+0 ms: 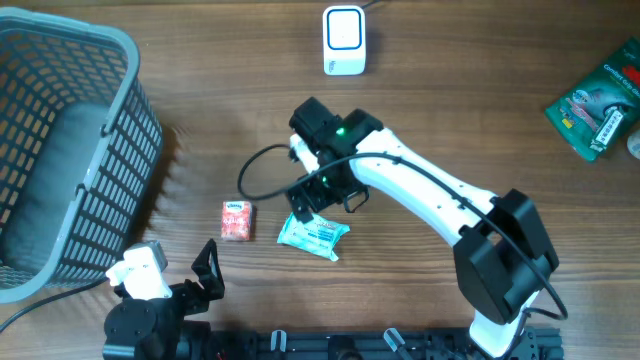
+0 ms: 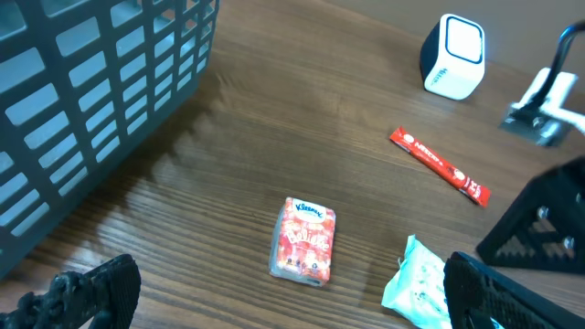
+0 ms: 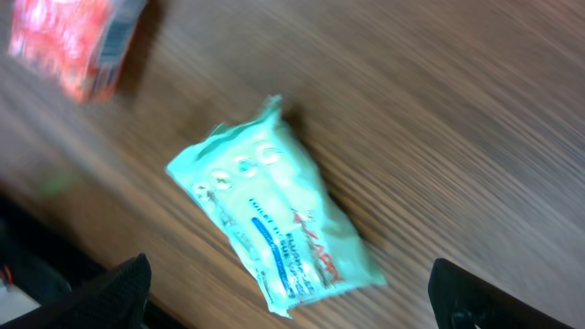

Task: Scan the item barcode
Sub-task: 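Reach the right gripper down to the mint-green wipes pack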

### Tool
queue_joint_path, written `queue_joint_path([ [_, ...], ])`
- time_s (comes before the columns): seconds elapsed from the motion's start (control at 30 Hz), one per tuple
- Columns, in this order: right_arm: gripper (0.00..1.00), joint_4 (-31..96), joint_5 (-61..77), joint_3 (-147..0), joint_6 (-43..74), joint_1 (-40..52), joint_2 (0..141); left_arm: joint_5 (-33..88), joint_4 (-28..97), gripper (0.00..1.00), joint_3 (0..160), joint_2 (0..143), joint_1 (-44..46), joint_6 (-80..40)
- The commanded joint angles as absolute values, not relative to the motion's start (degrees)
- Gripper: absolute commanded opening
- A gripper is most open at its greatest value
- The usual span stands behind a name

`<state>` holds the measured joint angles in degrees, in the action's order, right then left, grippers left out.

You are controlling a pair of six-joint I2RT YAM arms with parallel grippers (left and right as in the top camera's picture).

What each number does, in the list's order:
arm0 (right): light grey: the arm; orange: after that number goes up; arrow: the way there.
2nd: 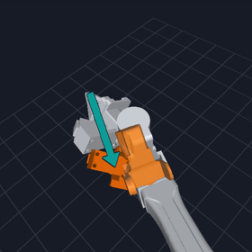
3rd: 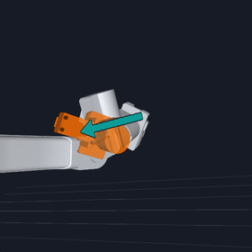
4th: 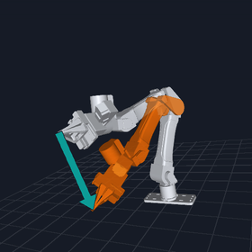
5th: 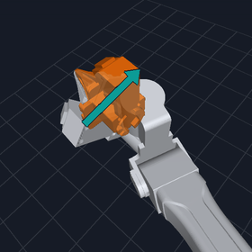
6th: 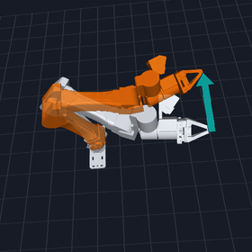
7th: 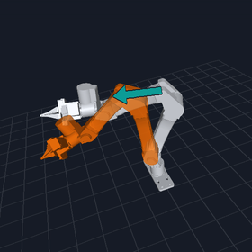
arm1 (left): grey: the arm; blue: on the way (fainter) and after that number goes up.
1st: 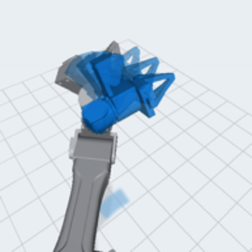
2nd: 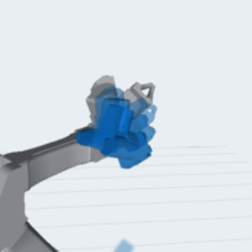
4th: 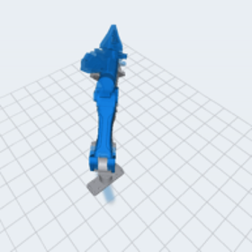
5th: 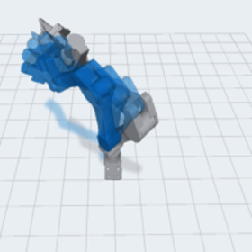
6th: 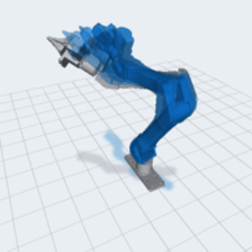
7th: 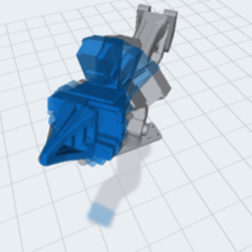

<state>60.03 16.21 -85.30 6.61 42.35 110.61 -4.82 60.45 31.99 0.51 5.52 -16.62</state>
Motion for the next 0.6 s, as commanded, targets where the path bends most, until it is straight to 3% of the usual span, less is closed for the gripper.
queue_joint_path([
  [0.0,1.0,55.4,19.5,-78.3,-5.6,41.5,110.8,-5.6,60.3,1.0,31.7,0.4,5.8,-15.8],
  [0.07,0.99,51.7,21.8,-74.8,-7.2,40.8,111.0,-5.6,60.3,1.0,31.7,0.4,5.8,-15.8],
  [0.17,0.88,50.3,29.6,-72.0,-10.5,40.9,111.1,-5.6,60.3,1.0,31.7,0.4,5.8,-15.8],
  [0.3,0.74,47.3,29.6,-70.9,-8.9,40.9,111.2,-5.6,60.3,1.0,31.7,0.4,5.8,-15.8],
  [0.5,0.75,42.3,25.0,-65.7,-4.7,40.9,111.2,-5.6,60.3,1.0,31.7,0.4,5.8,-15.8],
  [0.57,0.66,42.3,24.8,-64.6,-3.9,40.8,111.2,-5.6,60.3,1.0,31.7,0.4,5.8,-15.8],
])
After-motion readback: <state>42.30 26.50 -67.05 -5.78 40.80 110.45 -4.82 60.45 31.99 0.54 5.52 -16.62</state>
